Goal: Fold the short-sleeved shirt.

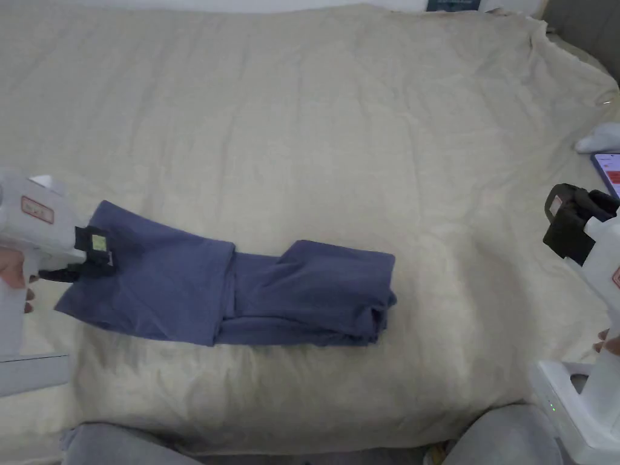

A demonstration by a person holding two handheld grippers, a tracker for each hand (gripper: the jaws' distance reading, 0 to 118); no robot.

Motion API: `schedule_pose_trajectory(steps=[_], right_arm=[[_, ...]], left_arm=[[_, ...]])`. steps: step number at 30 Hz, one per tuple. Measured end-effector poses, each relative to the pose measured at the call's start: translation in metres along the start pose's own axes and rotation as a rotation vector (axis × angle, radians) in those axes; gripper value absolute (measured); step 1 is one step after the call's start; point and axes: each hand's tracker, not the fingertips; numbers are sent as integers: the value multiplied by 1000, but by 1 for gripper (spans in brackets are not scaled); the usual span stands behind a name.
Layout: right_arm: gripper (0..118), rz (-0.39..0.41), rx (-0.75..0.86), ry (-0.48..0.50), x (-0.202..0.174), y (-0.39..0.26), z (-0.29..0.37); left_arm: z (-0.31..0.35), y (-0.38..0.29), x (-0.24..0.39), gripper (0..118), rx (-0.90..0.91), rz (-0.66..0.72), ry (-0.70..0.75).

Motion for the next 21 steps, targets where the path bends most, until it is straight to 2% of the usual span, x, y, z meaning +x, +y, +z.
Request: schedule_pose_trajectory(steps=[5, 14, 21], right_arm=[[0, -2, 19, 15, -10, 1, 2], [0, -31, 37, 25, -4, 3, 10], [0, -66, 46, 0, 14, -4, 22]], left_arm=[[37, -6, 11, 8, 80, -127, 106], [53, -26, 117, 8, 95, -359, -63], [22, -37, 201, 8, 30, -482, -133]])
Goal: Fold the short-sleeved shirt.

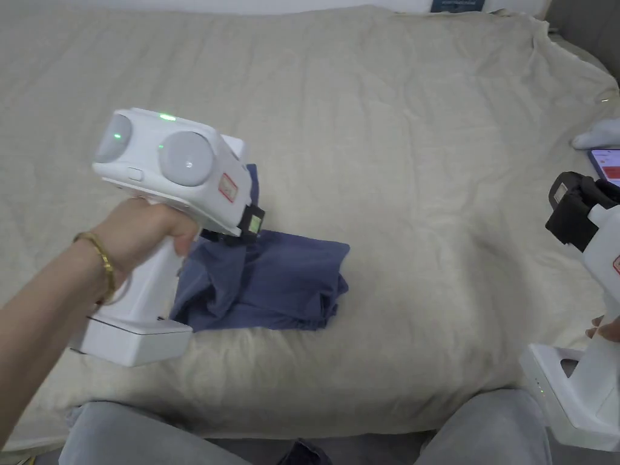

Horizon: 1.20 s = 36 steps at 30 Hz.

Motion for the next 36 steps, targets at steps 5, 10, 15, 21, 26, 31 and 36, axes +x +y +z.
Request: schedule_pose_trajectory(steps=[5, 10, 15, 21, 26, 31, 36], right_arm=[[0, -19, -5, -35, 18, -4, 8], [0, -29, -11, -72, 31, -7, 15], [0, -35, -19, -94, 38, -8, 17], [0, -29, -27, -94, 36, -9, 15], [0, -28, -24, -70, 29, -8, 11], [0, -19, -28, -48, 19, -8, 8], [0, -7, -34, -40, 16, -9, 6]], left_arm=[[-57, 8, 46, 8, -94, -55, 11], [-114, 3, 81, 9, -184, -123, 65], [-128, 1, 94, 75, -179, -139, 2], [-81, 25, 59, 108, -36, 113, -253], [-37, 24, 25, 64, 262, 211, -182], [-58, -4, 38, 0, 360, 119, 14], [-102, -37, 65, 0, 268, 122, -33]])
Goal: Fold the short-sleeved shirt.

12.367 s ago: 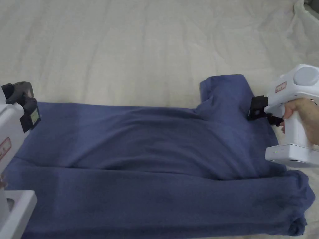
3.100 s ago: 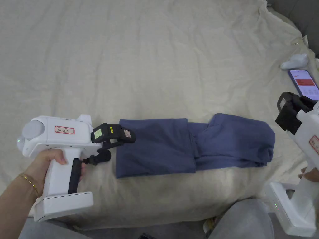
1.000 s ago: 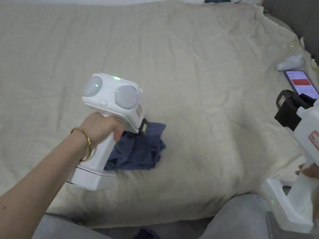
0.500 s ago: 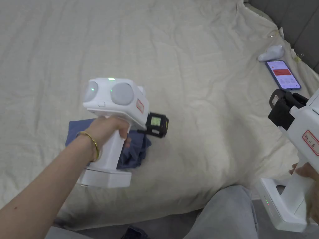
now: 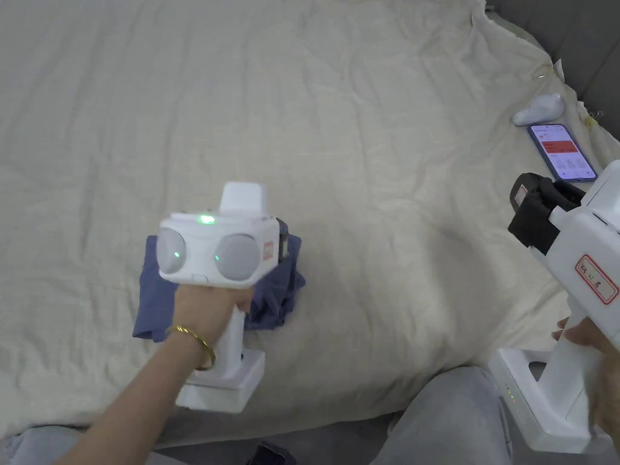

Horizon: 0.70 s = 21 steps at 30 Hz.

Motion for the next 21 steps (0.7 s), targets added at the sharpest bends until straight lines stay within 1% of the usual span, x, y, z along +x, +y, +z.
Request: schedule_pose_trajectory(steps=[2, 4, 8, 9, 11, 12, 13, 15, 16, 17, 21], right_arm=[[0, -1, -2, 0, 0, 0, 0], [0, 2, -7, -2, 0, -1, 1], [0, 7, -14, -1, -1, -2, 2], [0, 8, -15, -1, -2, -3, 2], [0, 11, -20, 4, -4, -3, 2], [0, 13, -22, 6, -5, -4, 2], [0, 18, -24, 9, -6, -3, 2], [0, 25, -22, 12, -8, -2, 2], [0, 26, -23, 16, -9, -1, 2], [0, 26, -22, 19, -10, -1, 1], [0, 18, -14, 36, -18, 2, -1]], left_arm=[[-11, -18, 13, 0, -53, -34, 6], [-19, -30, 25, 0, -69, -35, -7], [-26, -43, 39, 0, -54, -48, -20], [-27, -44, 41, 0, -57, -25, -35], [-38, -53, 47, 0, -157, -5, -115], [-37, -58, 50, 0, -107, -32, -48], [-32, -55, 51, 0, -70, -66, -58], [-24, -46, 45, 0, -74, -18, -89], [-17, -38, 38, 0, -58, 30, -165], [-10, -30, 33, 0, -31, 69, -195], [41, 13, 0, 0, 167, 197, -252]])
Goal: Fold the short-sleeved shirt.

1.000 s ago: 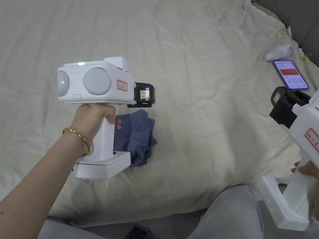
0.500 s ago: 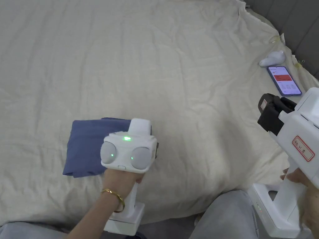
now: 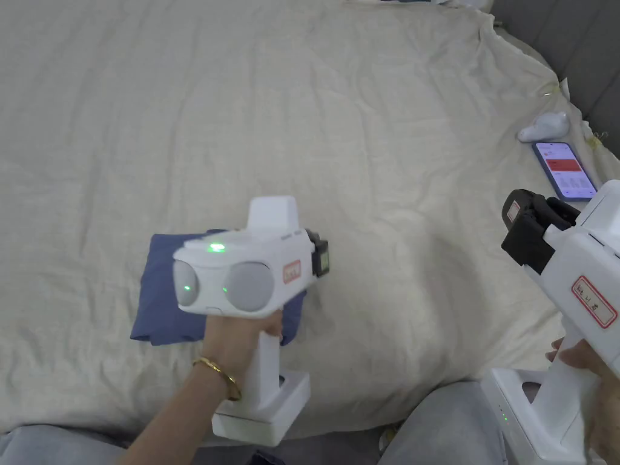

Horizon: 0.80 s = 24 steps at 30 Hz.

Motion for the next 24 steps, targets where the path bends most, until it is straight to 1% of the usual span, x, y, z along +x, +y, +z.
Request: schedule_pose_trajectory(steps=[2, 4, 6, 8, 10, 12, 14, 16, 18, 19, 20, 22, 24], right_arm=[[0, 0, 4, 14, -7, 1, -2], [0, 5, 8, 34, -18, 2, -3], [0, 13, 16, 62, -30, 4, -5], [0, 26, 26, 90, -47, 6, -10], [0, 40, 32, 123, -67, 7, -14], [0, 60, 39, 157, -88, 7, -20], [0, 99, 47, 187, -113, 4, -26], [0, 146, 43, 212, -143, -6, -37], [0, 139, 21, 231, -167, -17, -49], [0, 121, -3, 258, -179, -26, -58], [0, 112, -14, 261, -188, -33, -64], [0, 120, -55, 271, -211, -53, -79], [0, 132, -126, 287, -225, -75, -96]], left_arm=[[26, 24, -8, 0, 103, 14, 18], [52, 41, -17, 0, 209, -9, 71], [75, 49, -25, 0, 325, -79, 163], [99, 49, -34, 0, 435, -179, 280], [115, 43, -41, 0, 495, -252, 401], [126, 39, -50, 0, 495, -272, 461], [133, 34, -62, 0, 473, -255, 455], [139, 27, -73, 0, 443, -229, 484], [142, 22, -84, 0, 419, -213, 492], [145, 19, -89, 0, 403, -200, 491], [147, 17, -93, 0, 393, -190, 492], [149, 12, -103, 0, 386, -178, 501], [150, 9, -110, 0, 374, -168, 505]])
